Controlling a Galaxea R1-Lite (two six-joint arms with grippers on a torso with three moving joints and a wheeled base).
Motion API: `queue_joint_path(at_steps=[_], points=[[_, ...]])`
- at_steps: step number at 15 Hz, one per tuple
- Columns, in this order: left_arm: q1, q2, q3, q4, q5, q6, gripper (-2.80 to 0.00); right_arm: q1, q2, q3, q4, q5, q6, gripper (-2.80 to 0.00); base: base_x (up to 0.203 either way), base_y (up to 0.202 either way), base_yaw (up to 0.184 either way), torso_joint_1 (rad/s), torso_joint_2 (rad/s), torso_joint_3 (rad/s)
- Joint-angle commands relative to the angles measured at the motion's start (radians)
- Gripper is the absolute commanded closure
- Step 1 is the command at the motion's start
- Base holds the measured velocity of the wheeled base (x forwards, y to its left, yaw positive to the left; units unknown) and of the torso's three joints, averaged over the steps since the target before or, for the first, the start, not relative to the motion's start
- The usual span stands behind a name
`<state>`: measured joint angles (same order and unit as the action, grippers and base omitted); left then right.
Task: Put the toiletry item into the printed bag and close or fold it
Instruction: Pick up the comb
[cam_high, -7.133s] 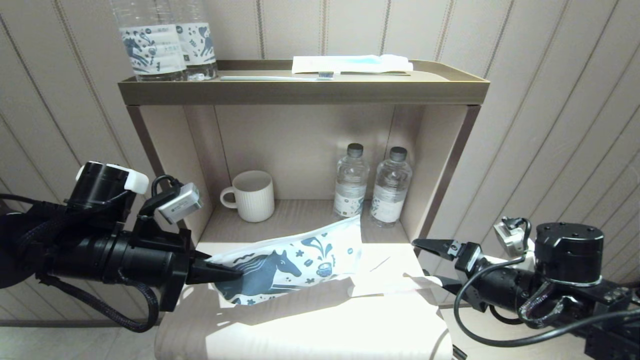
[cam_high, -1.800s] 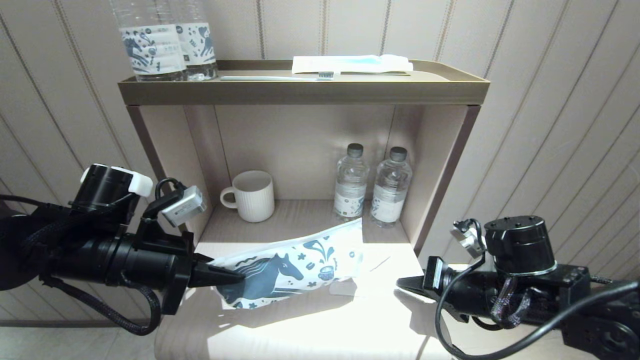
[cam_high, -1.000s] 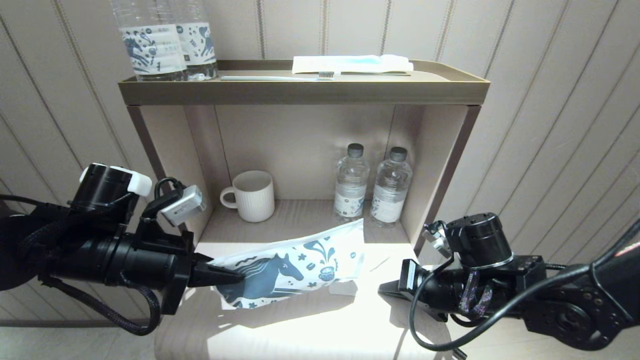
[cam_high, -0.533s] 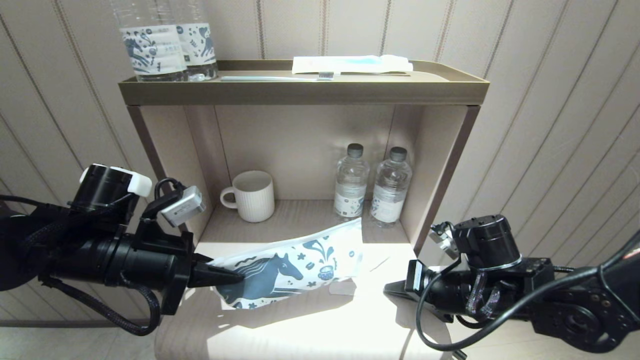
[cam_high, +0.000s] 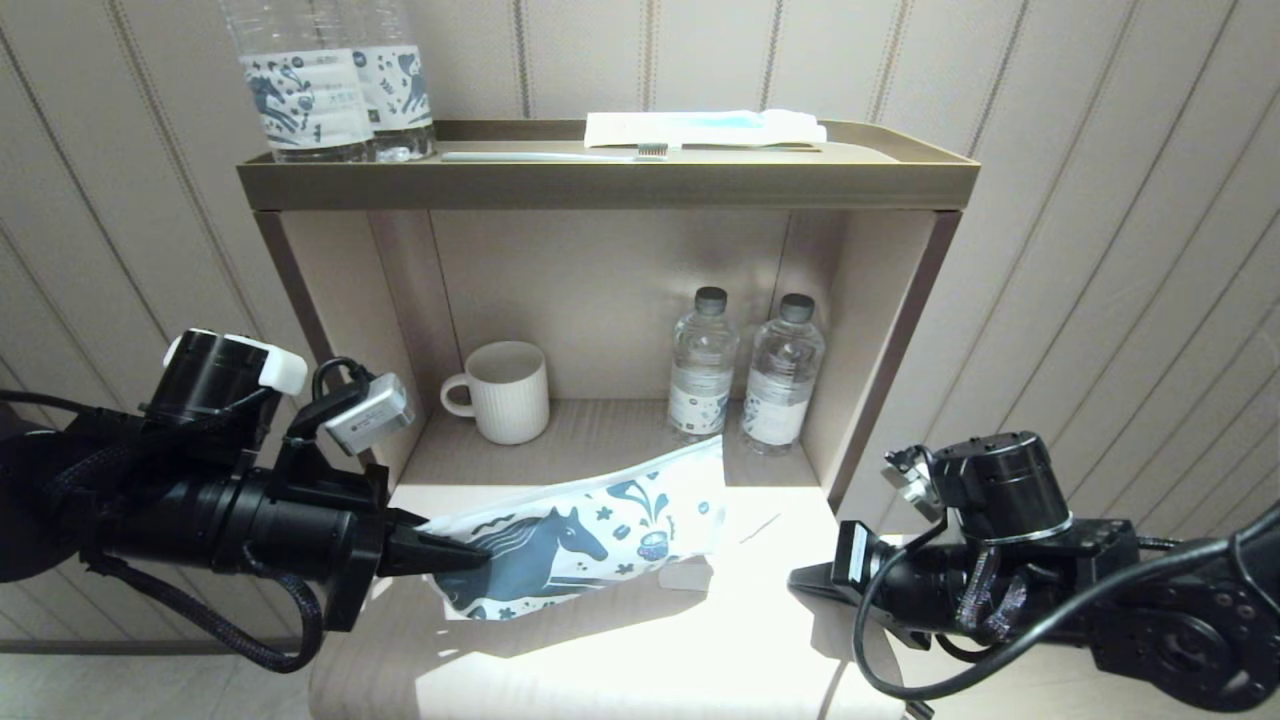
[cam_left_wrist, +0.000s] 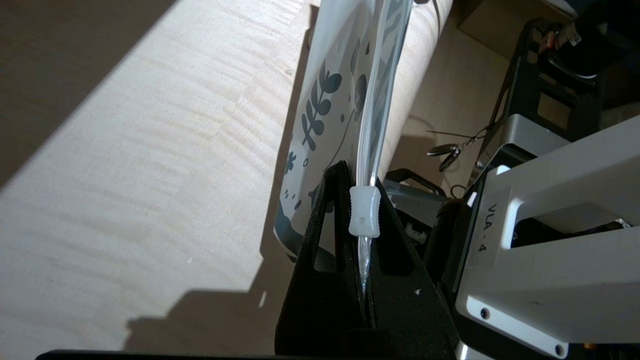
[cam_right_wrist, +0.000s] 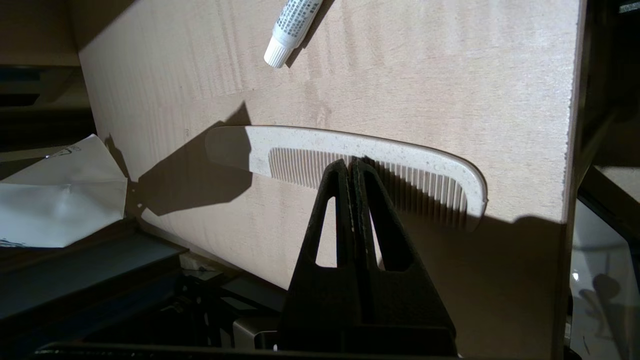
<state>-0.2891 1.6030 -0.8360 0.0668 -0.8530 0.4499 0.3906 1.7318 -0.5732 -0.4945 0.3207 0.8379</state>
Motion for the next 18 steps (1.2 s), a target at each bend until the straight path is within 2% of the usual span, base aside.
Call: queue_joint_path(at_steps=[1, 7, 11, 18], points=[[-0.001, 0.000, 0.000, 0.001, -0.005, 0.003, 0.00, -0.003, -0.018, 0.007, -0.005, 0.003, 0.005, 0.00, 0.000, 0.000, 0.000, 0.000, 0.00, 0.000], [-0.001, 0.002, 0.000, 0.001, -0.005, 0.003, 0.00, 0.026, -0.049, -0.044, -0.003, 0.004, 0.009, 0.00, 0.000, 0.000, 0.000, 0.000, 0.00, 0.000], [-0.001, 0.002, -0.002, 0.001, -0.005, 0.003, 0.00, 0.117, 0.003, -0.090, 0.003, 0.003, 0.007, 0.00, 0.000, 0.000, 0.000, 0.000, 0.00, 0.000], [0.001, 0.003, 0.003, -0.038, -0.005, -0.002, 0.00, 0.226, 0.118, -0.299, 0.160, -0.005, -0.005, 0.00, 0.000, 0.000, 0.000, 0.000, 0.00, 0.000]])
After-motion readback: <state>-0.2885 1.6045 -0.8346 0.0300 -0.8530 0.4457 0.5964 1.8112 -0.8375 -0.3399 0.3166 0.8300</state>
